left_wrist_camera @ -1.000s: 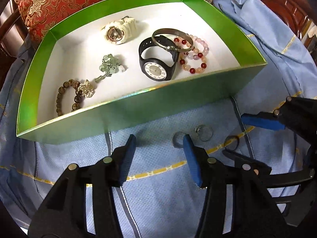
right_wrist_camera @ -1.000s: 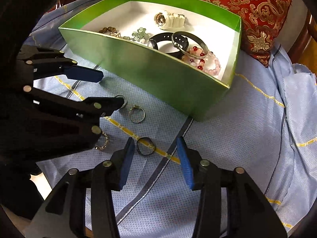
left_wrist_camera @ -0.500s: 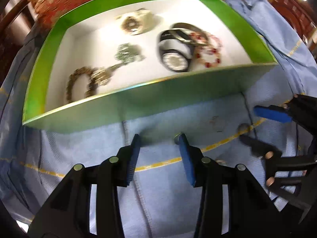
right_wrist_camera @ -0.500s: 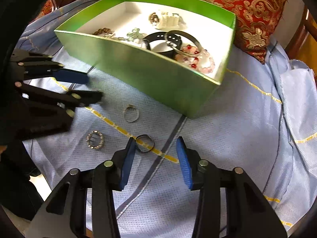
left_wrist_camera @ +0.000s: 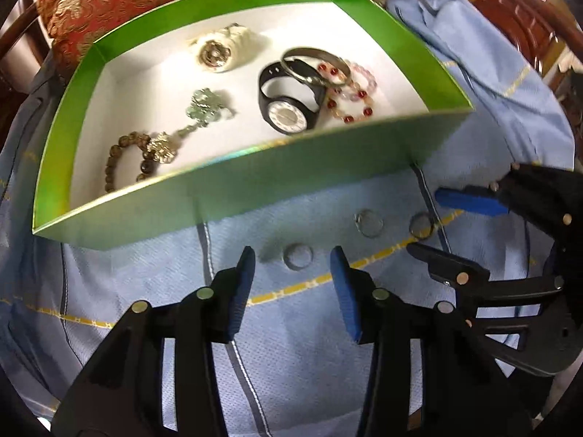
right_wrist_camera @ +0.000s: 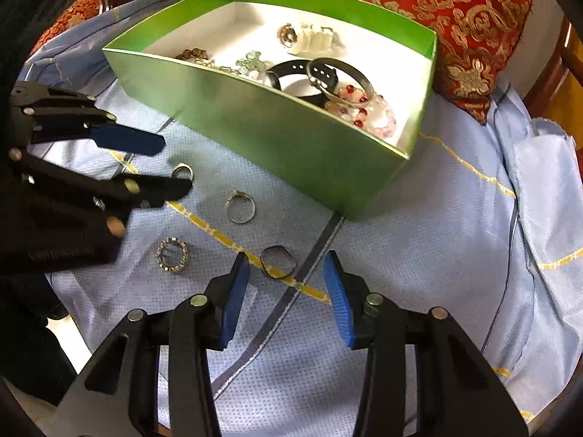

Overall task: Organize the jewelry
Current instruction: 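Grasp a silver ring with the left tool while the right tool grasps another ring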

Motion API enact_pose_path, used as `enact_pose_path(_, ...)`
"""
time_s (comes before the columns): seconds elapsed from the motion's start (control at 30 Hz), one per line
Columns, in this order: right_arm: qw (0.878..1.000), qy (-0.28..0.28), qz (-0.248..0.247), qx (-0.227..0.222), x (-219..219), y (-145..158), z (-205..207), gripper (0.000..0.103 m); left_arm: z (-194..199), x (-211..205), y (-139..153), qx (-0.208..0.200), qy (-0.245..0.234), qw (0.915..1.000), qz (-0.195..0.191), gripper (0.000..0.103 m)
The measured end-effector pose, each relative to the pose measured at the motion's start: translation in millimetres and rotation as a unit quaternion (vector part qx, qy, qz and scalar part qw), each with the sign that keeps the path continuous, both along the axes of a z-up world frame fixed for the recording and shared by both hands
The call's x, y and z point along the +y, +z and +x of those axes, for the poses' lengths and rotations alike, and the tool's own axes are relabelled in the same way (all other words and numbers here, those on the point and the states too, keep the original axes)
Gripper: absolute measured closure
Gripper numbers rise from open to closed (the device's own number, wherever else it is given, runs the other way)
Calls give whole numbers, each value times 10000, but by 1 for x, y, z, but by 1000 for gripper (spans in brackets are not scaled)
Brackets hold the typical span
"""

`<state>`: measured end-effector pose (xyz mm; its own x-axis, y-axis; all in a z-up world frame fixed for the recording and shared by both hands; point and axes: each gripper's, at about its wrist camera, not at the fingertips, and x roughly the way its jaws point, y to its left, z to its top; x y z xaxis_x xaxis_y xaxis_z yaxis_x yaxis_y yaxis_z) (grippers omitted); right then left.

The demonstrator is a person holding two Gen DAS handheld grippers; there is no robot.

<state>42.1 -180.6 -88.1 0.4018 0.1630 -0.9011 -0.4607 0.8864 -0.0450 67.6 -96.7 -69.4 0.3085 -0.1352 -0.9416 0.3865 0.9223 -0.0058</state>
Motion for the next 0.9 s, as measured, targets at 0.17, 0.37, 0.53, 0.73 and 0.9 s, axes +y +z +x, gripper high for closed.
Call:
enact_pose_path(0.17, 9998, 119, 150, 73, 1, 0, 0, 82, -3, 4, -3, 44, -11, 10000, 48, 57)
enact_pose_path(0.37, 9997, 168, 157, 108, 3, 0, 0, 81, -14, 14, 1, 21, -32, 10000, -28, 43)
enact_pose_path(0.53, 9998, 90, 137, 67, 1, 2, -1, 76, -12, 18, -3, -63, -37, 10000, -10, 53)
enact_pose_path(0.73, 9999, 127, 62, -24, 3, -1, -3, 65, -11, 0, -10, -134, -252, 9996, 67, 67)
enact_pose_path(0.9, 9995, 241, 181, 30, 5, 0, -5, 82, -15, 4, -9, -135, -219, 9997, 30, 80)
